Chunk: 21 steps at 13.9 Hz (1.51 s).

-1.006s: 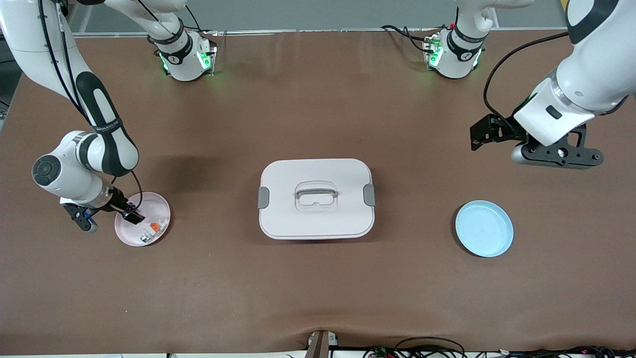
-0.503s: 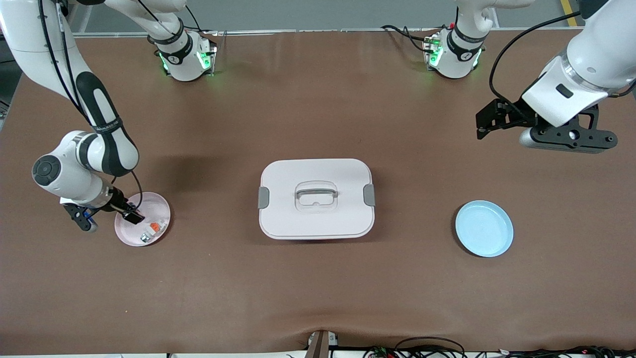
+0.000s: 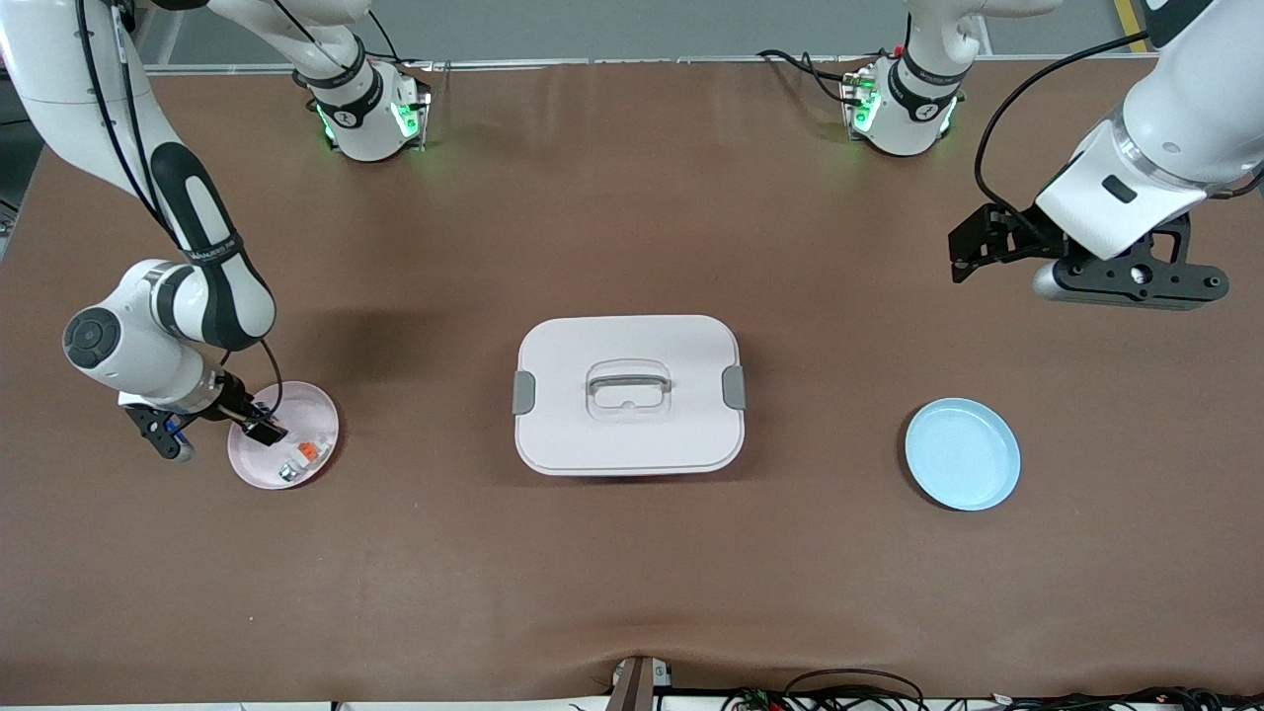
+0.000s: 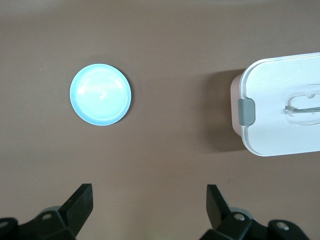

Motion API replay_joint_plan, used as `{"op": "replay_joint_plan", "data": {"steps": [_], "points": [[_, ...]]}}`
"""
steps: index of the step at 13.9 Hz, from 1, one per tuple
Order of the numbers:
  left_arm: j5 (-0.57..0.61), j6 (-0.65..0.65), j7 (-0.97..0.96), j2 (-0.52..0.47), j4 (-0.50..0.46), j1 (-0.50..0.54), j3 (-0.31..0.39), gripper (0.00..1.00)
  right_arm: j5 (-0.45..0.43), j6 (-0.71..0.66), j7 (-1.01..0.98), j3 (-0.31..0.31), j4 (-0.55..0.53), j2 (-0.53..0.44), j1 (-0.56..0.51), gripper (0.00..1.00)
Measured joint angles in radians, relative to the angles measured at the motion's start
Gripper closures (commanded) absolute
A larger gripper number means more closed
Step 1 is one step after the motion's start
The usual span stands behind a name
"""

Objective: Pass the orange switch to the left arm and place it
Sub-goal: 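Grasp the black-orange switch with the right gripper while the left gripper approaches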

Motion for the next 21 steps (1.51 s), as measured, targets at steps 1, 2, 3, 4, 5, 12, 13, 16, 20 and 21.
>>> {"op": "replay_joint_plan", "data": {"steps": [1,2,3,4,5,12,13,16,20,21], "points": [[0.000,0.000,0.000,0.000,0.000,0.001,0.000,0.00,0.000,0.000,0.000,0.000,0.000,0.000,0.000,0.00],[0.001,0.001,0.000,0.000,0.000,0.002,0.001,0.00,0.000,0.000,0.000,0.000,0.000,0.000,0.000,0.00],[0.002,0.001,0.000,0.000,0.001,0.003,0.001,0.00,0.000,0.000,0.000,0.000,0.000,0.001,0.000,0.00],[0.003,0.001,0.000,-0.001,0.003,0.005,0.001,0.00,0.000,0.000,-0.001,0.000,0.000,0.001,0.000,0.00],[0.003,0.001,0.000,-0.002,0.004,0.007,0.002,0.00,0.000,0.000,-0.001,0.000,0.000,0.004,0.000,0.00],[0.003,0.001,0.000,-0.007,0.005,0.003,-0.004,0.00,0.000,0.000,-0.007,0.001,0.000,0.019,0.000,0.67],[0.002,0.001,0.000,-0.007,0.005,0.002,-0.013,0.00,0.000,0.000,-0.009,0.001,0.001,0.019,0.000,0.78],[0.002,0.001,-0.001,-0.007,0.005,-0.002,-0.031,0.00,0.000,0.000,-0.013,0.001,0.001,0.019,0.000,1.00],[0.002,0.000,-0.001,-0.008,0.005,0.000,-0.031,0.00,0.000,-0.011,-0.014,0.002,0.003,0.019,0.001,1.00],[0.002,-0.002,-0.001,-0.008,0.005,0.003,-0.031,0.00,0.000,-0.024,-0.014,0.003,0.006,0.018,0.002,1.00]]}}
